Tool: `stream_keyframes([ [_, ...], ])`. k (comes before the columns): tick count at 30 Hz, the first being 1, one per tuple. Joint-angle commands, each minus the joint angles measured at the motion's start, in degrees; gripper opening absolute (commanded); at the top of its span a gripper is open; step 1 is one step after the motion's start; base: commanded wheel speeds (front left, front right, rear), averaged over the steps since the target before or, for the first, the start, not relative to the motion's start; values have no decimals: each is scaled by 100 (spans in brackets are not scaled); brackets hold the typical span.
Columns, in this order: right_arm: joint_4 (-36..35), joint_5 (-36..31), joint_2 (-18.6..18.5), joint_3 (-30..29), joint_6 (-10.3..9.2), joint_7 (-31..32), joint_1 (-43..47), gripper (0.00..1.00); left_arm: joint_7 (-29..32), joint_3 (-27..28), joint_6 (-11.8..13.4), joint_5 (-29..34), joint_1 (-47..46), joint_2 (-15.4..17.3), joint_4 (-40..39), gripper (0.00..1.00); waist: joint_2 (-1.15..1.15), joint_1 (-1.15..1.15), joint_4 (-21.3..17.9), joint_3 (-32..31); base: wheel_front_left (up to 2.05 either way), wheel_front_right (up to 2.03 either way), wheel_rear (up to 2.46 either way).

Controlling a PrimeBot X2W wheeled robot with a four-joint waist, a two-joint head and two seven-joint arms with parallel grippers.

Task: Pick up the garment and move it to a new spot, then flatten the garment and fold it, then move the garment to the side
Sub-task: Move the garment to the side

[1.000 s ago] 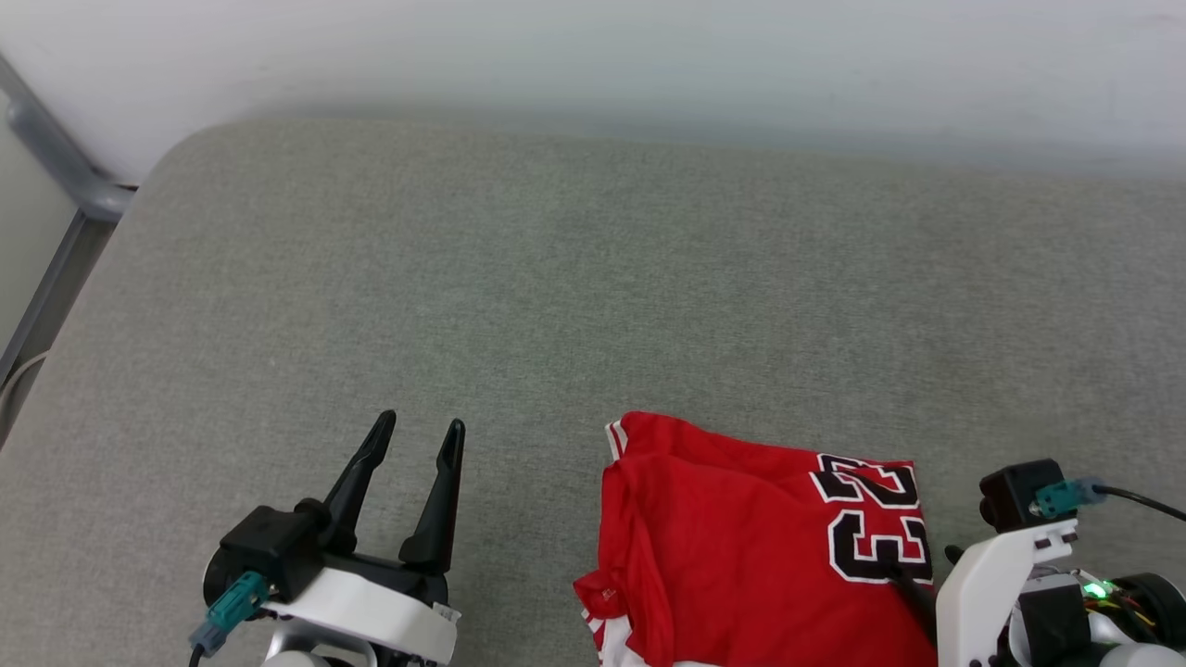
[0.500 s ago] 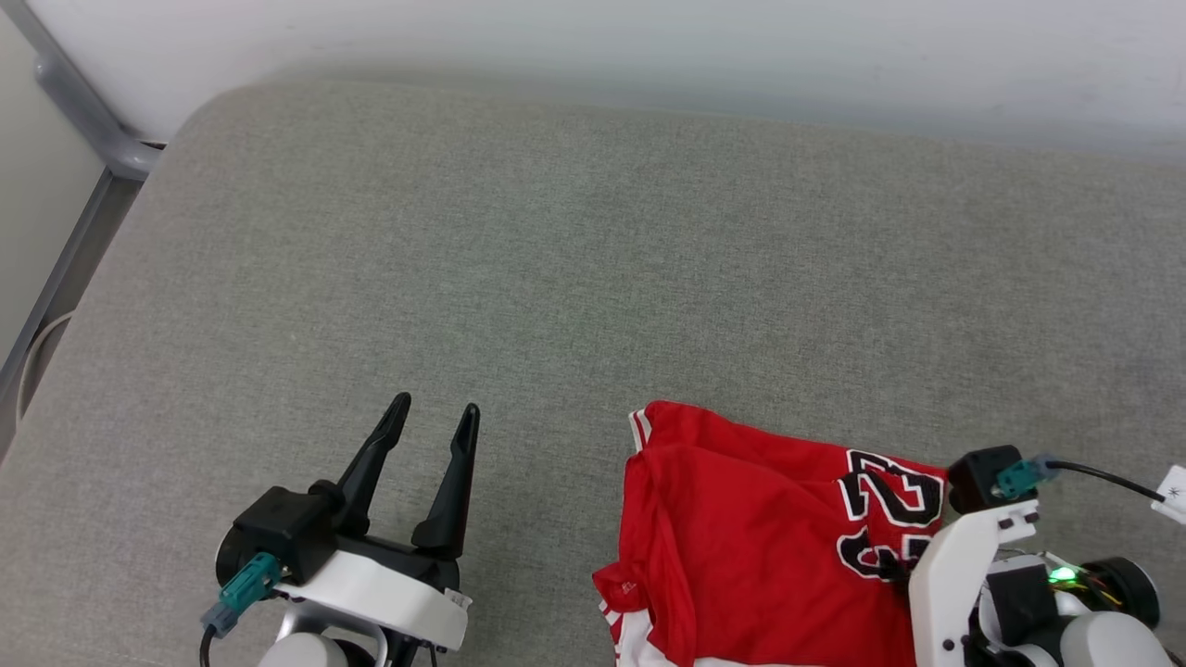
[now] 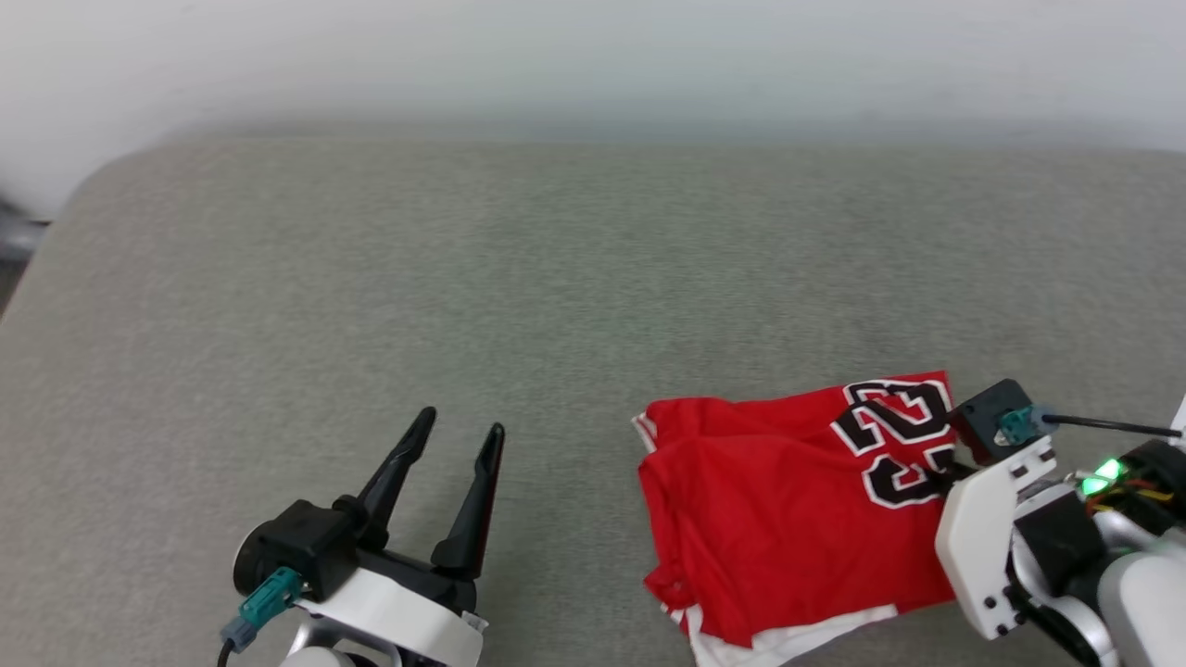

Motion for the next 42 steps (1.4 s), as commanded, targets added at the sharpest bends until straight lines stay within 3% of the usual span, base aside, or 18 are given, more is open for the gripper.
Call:
stream_keyframes([
  [1,-116,34,-184,62,-11,61,-105,0,-14,-41,-12,34,18,-1,-64,100,0,0,-343,-19,0,0,0],
  [10,-583,173,-1584,535,-9,328,-662,0,-13,-534,-11,112,-266,22,-333,100,0,0,-1300,379,0,0,0],
  [18,10,132,-2429,469,-12,-278,-1241,0,47,-802,-11,130,-798,265,-654,100,0,0,-1877,1161,0,0,0],
  [28,1481,-305,-2618,-221,-12,-1547,-1784,0,638,-786,1,293,-1402,715,-1713,100,0,0,-2094,2105,0,0,0],
  [42,3332,-1113,-2187,-1727,-11,-2632,-2331,0,1256,-668,81,401,-1820,1015,-2792,100,0,0,-1746,2963,0,0,0],
])
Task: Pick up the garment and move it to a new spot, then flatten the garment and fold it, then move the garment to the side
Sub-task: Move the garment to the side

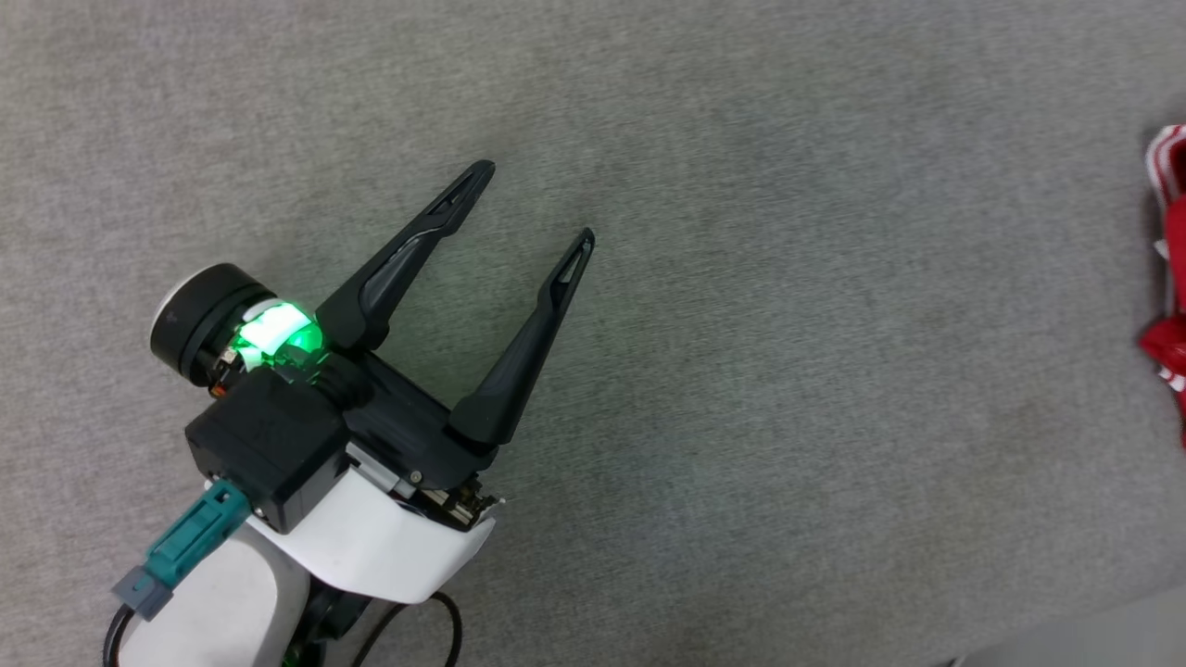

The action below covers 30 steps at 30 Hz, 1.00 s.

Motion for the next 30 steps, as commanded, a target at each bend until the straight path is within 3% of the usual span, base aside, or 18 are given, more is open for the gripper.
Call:
stream_keyframes([
  [1,118,-99,86,-116,-11,-83,-130,0,18,1,14,20,-68,17,-40,100,0,-1,119,108,0,0,0],
  [6,414,-367,263,-385,-11,-158,-200,0,-66,-31,41,-16,7,-9,32,100,0,-1,221,38,0,0,0],
  [7,431,-446,277,-418,-11,-154,-197,16,-92,-36,47,-25,34,-21,71,100,0,-1,238,-10,0,0,0],
  [8,426,-500,308,-455,-11,-190,-203,87,-130,-39,56,-43,65,-40,115,100,0,-1,251,-69,0,0,0],
  [9,433,-531,347,-537,-12,-199,-223,100,-175,-42,67,-76,100,-73,158,100,0,-1,263,-136,0,0,0],
  [14,267,-699,364,-723,-11,-254,-131,100,-463,-59,91,-192,227,-197,550,100,0,-1,360,-650,0,0,0],
  [16,-136,-590,431,-766,-11,-315,-67,100,-746,12,157,-318,429,-275,940,100,0,-1,464,-1182,0,0,0],
  [19,-423,-464,521,-729,-10,-362,-16,100,-860,71,204,-385,576,-315,1142,100,0,-1,531,-1461,0,0,0],
  [23,-1096,-23,812,-645,-11,-354,108,100,-1027,249,326,-511,858,-357,1443,100,0,-1,676,-1950,0,0,0],
  [30,-2395,714,1692,-542,-10,-440,571,100,-1166,558,496,-733,1360,-413,1817,100,0,-1,989,-2632,0,0,0],
])
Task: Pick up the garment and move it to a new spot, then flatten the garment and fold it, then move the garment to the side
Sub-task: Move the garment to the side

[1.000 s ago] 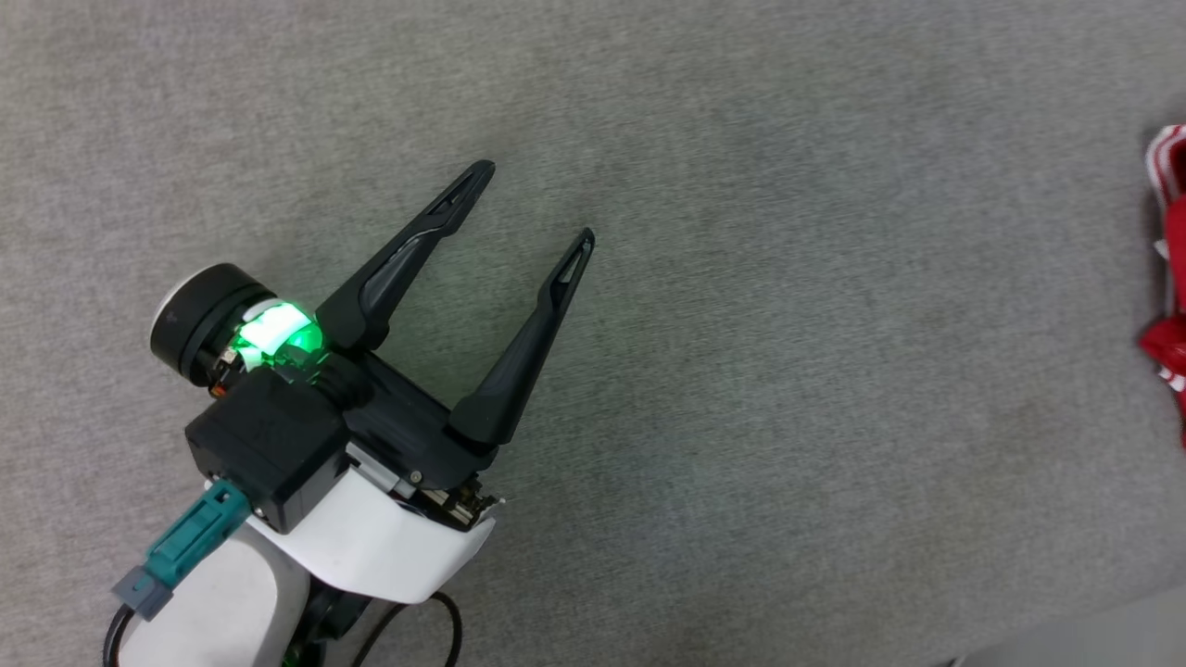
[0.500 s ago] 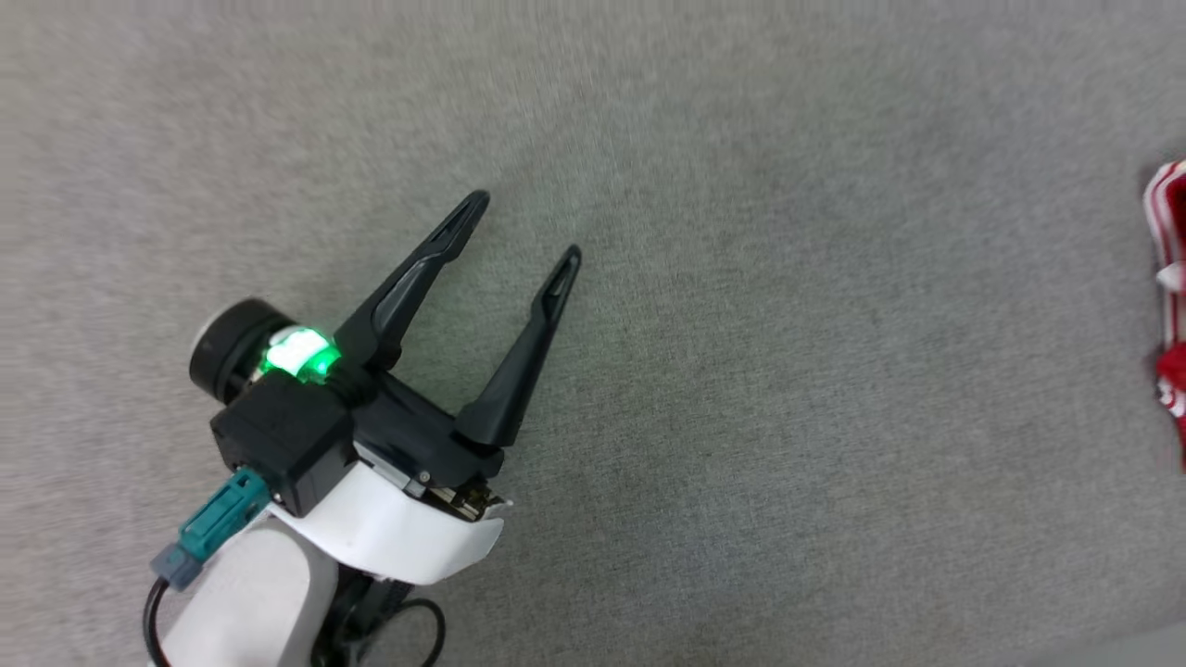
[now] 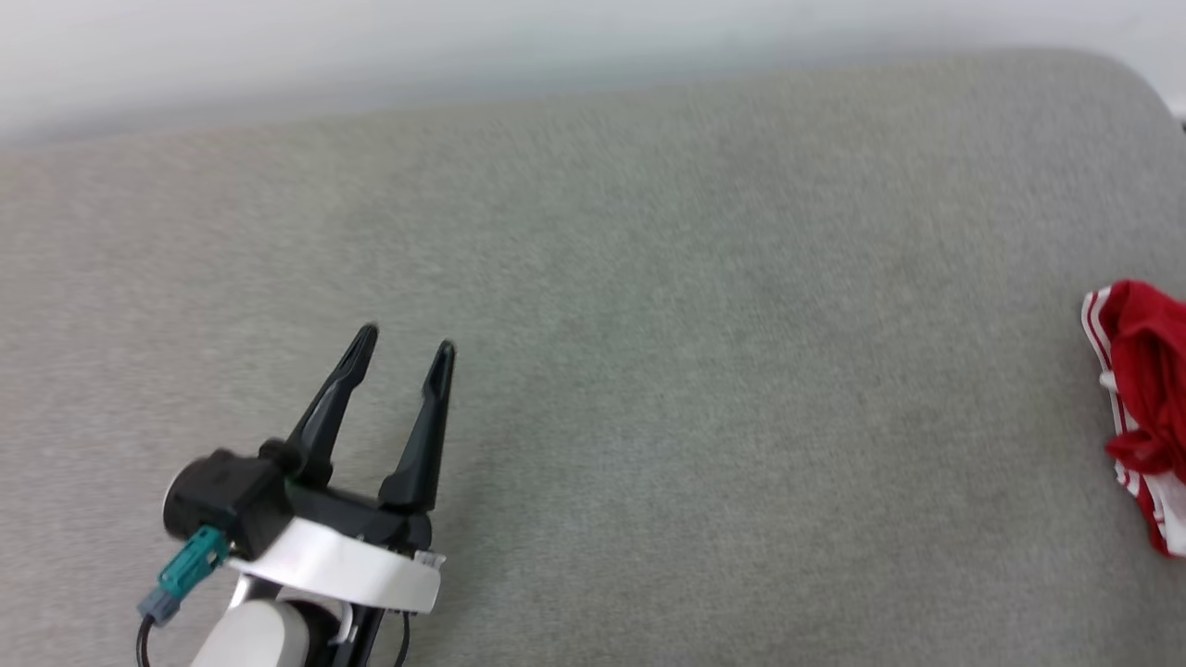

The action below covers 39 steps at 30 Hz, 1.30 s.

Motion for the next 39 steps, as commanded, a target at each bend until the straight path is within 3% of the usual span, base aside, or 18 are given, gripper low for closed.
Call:
stream_keyframes([
  [1,-148,86,157,21,-8,-37,152,100,-26,31,42,-3,106,16,40,100,0,1,255,-348,0,0,0],
  [4,-776,447,986,121,-7,-318,775,100,-63,145,116,-75,416,-41,259,100,0,1,483,-674,0,0,0],
  [9,-957,611,1504,336,-7,-749,1458,100,-91,283,179,-79,669,-143,472,100,0,1,654,-891,0,0,0],
  [14,-711,812,1928,434,-6,-1235,1954,100,-109,384,147,73,843,-231,714,100,0,1,757,-1043,0,0,0],
  [24,98,542,2300,647,-6,-1984,2217,100,-108,791,-119,465,1002,-667,1014,100,0,1,860,-1113,0,0,0],
  [39,450,354,2378,665,-6,-2128,2047,100,-109,1469,-510,979,1029,-1191,1004,100,0,1,851,-1183,0,0,0],
])
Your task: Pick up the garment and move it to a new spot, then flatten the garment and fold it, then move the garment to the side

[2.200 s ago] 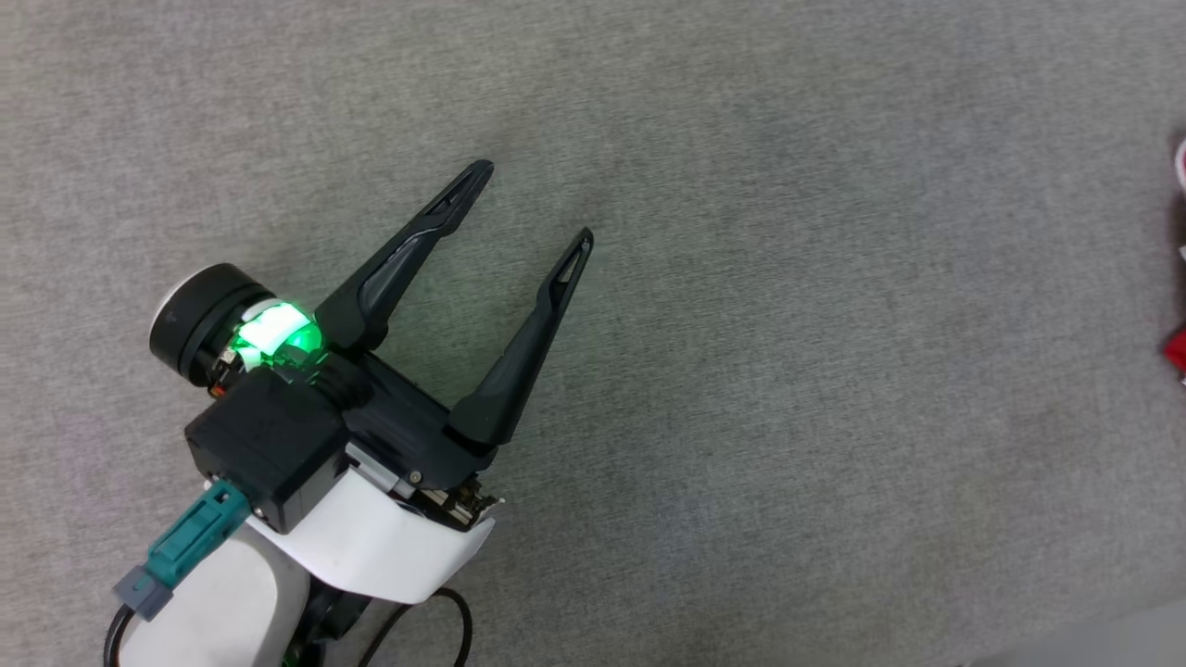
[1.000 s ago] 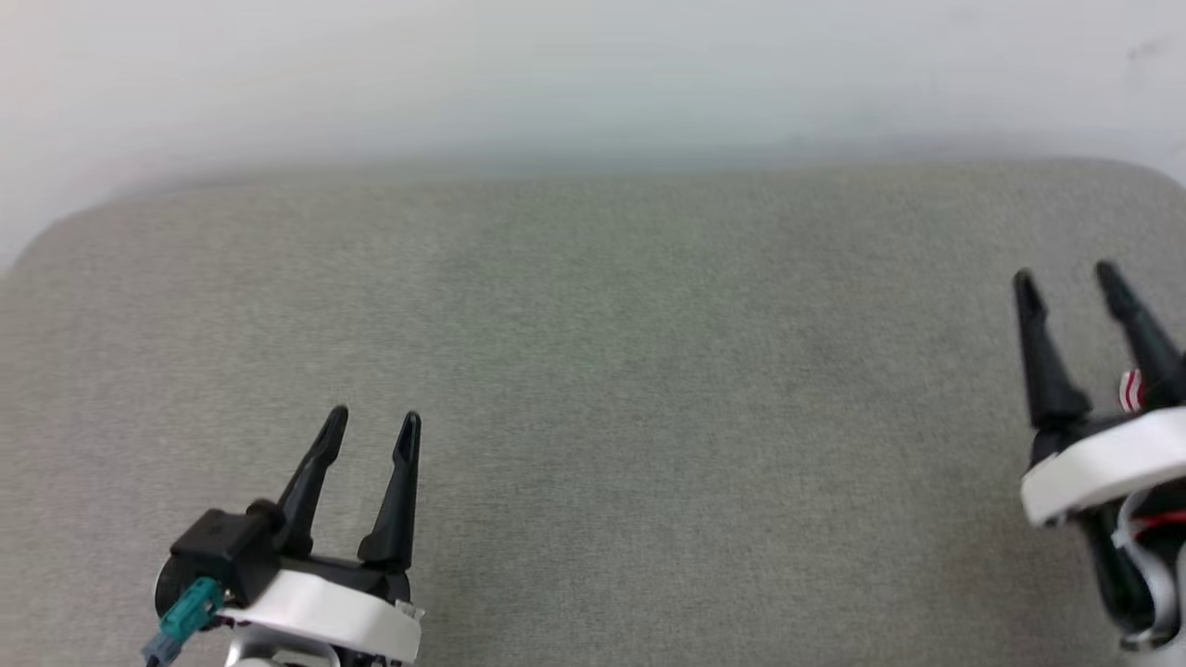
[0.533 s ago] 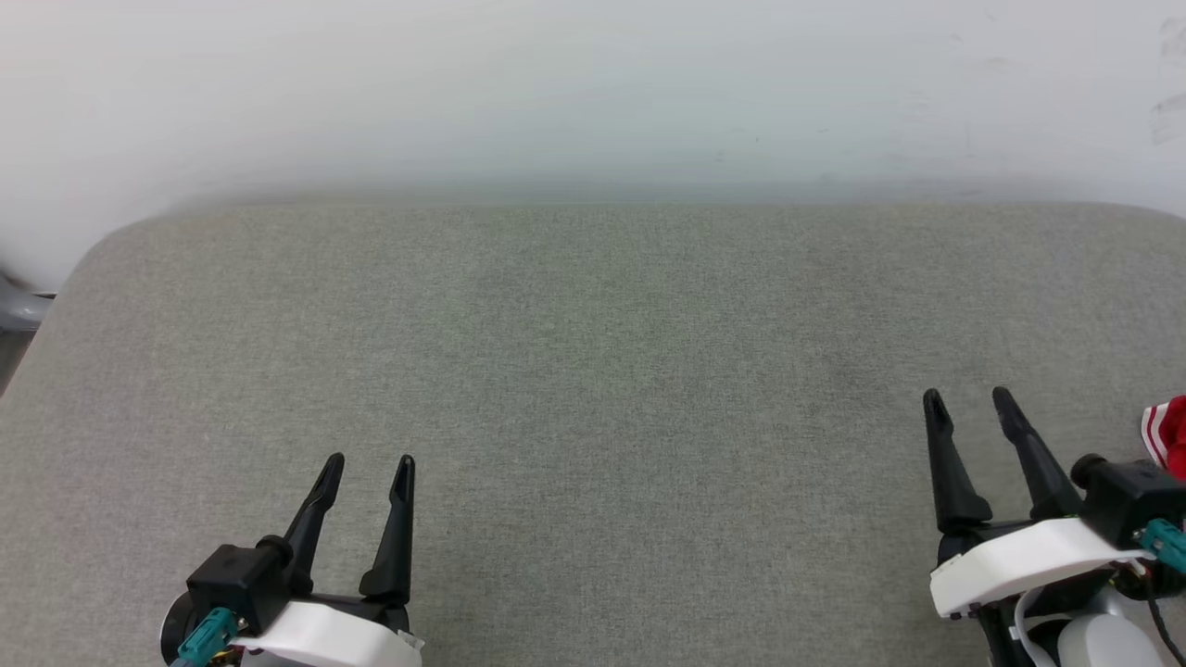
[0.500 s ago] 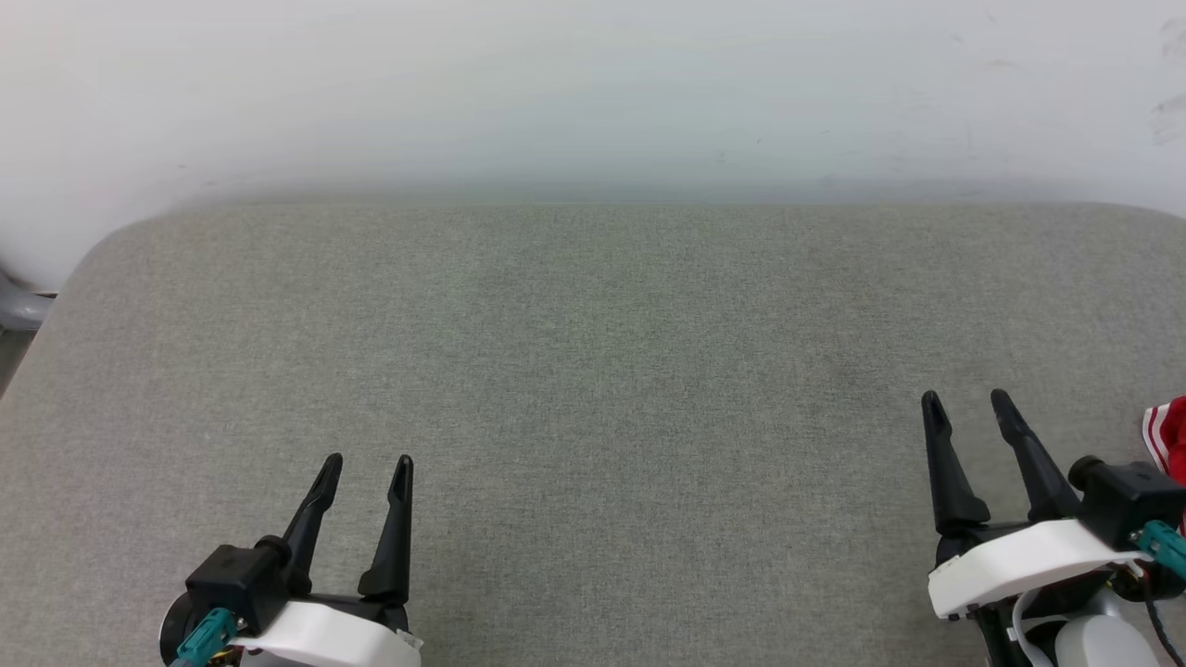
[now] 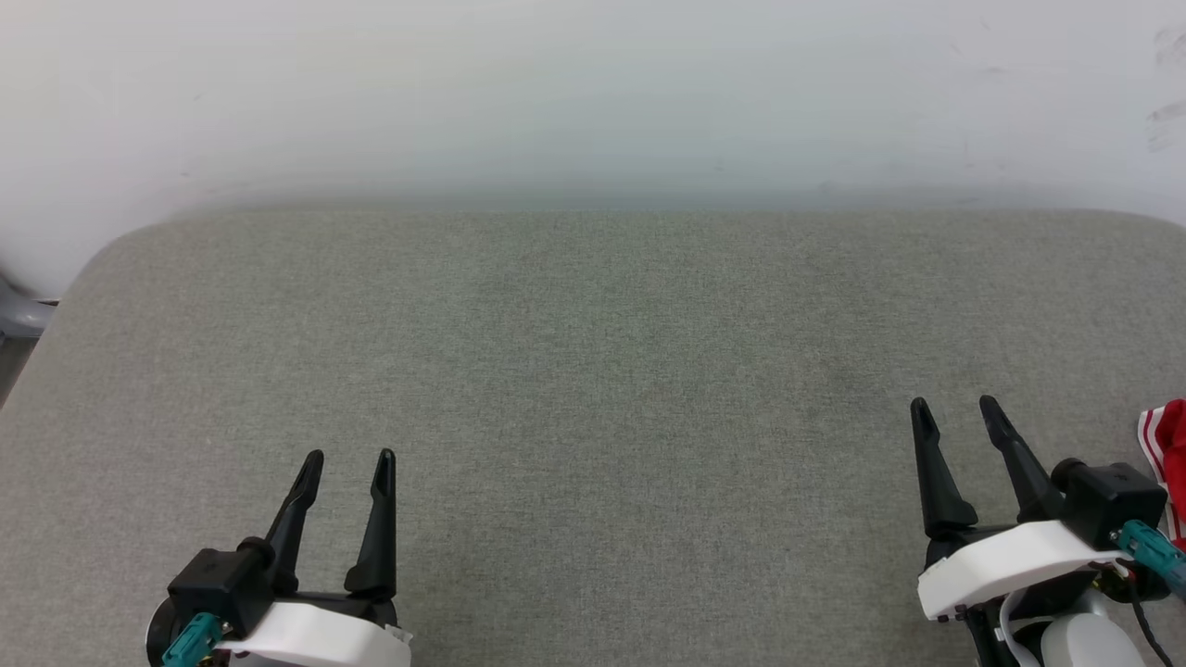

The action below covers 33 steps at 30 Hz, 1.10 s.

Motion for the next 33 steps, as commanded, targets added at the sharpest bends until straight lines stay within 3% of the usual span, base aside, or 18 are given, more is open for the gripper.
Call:
stream_keyframes([
  [1,8,-3,30,-9,-5,-38,-70,100,-28,32,-31,52,26,-44,-20,100,0,0,-5,-1,0,0,0],
  [11,-11,13,50,3,-5,-38,-80,100,-28,85,-74,59,19,-104,-18,100,0,0,-20,11,0,0,0],
  [12,9,5,23,9,0,-41,-6,0,0,74,-67,40,1,-104,0,0,0,0,-20,10,0,0,0],
  [16,191,102,25,-1,0,-6,101,0,37,57,-66,-66,67,-143,170,0,0,0,-22,9,0,0,0],
  [33,199,1871,32,-106,-1,357,69,0,441,155,-67,-1817,-143,-117,373,0,0,0,-37,-12,0,0,0],
])
